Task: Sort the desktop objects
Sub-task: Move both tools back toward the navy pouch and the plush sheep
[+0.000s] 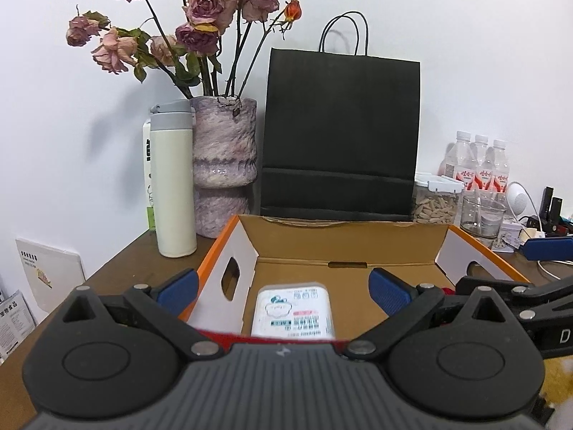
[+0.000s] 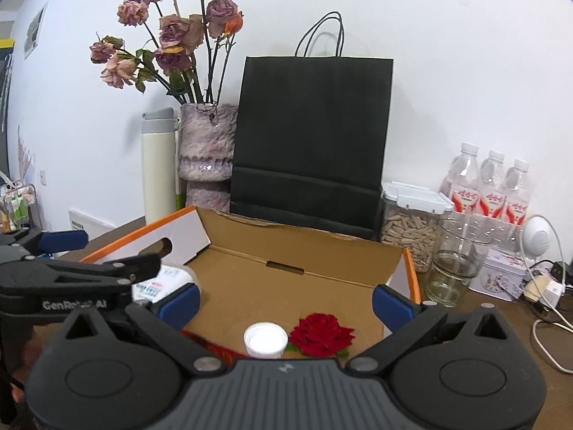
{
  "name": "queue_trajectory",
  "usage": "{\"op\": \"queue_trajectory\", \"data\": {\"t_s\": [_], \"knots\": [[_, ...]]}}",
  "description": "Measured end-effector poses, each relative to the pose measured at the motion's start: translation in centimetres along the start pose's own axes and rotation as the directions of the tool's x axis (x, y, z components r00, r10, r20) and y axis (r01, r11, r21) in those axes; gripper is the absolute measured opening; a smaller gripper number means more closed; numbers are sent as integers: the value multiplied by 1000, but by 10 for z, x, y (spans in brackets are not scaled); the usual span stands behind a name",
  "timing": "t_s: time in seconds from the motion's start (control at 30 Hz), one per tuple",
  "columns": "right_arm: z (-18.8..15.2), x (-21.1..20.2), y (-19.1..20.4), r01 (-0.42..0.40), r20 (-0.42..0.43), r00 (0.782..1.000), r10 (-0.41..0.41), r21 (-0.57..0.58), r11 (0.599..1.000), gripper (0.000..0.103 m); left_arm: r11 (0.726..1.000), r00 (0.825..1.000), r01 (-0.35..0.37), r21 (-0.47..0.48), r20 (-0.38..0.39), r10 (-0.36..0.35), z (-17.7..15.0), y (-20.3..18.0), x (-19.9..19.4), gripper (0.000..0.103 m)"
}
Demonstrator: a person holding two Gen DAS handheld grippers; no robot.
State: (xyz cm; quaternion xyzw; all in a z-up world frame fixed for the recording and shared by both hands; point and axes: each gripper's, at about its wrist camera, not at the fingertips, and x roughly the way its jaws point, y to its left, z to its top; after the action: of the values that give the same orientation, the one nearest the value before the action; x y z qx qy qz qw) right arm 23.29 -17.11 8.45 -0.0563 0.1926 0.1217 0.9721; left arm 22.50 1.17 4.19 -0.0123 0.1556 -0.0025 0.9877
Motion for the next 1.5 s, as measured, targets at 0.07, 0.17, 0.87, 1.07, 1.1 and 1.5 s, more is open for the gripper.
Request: {"op": "queue_trajectory", "data": {"t_s": [0.07, 0.17, 0.87, 1.07, 1.1, 1.5], "knots": [[-4, -7, -1, 6, -1, 1000, -6, 4, 1000, 103, 1000, 1000, -4, 5, -1, 4, -3, 0, -6, 103], [-10, -17, -2, 16, -5, 1000, -16, 13, 1000, 103, 1000, 1000, -5, 9, -4, 5, -7, 0, -16, 103], [-64, -85, -27, 76, -40, 997, -73, 80, 994, 103, 1000, 999, -20, 12, -41, 21, -41, 5, -72, 103], [-80, -99, -27, 73, -62, 996, -68, 88, 993, 103, 1000, 999, -5, 13, -48, 5, -45, 4, -83, 103], [-82, -101, -27, 73, -64, 996, -68, 88, 993, 103, 1000, 999, -3, 16, -50, 4, -46, 4, -84, 103], [-96, -92, -35, 129, -152, 982, -109, 130, 983, 103, 999, 997, 24, 44, -78, -20, -56, -3, -90, 103]]}}
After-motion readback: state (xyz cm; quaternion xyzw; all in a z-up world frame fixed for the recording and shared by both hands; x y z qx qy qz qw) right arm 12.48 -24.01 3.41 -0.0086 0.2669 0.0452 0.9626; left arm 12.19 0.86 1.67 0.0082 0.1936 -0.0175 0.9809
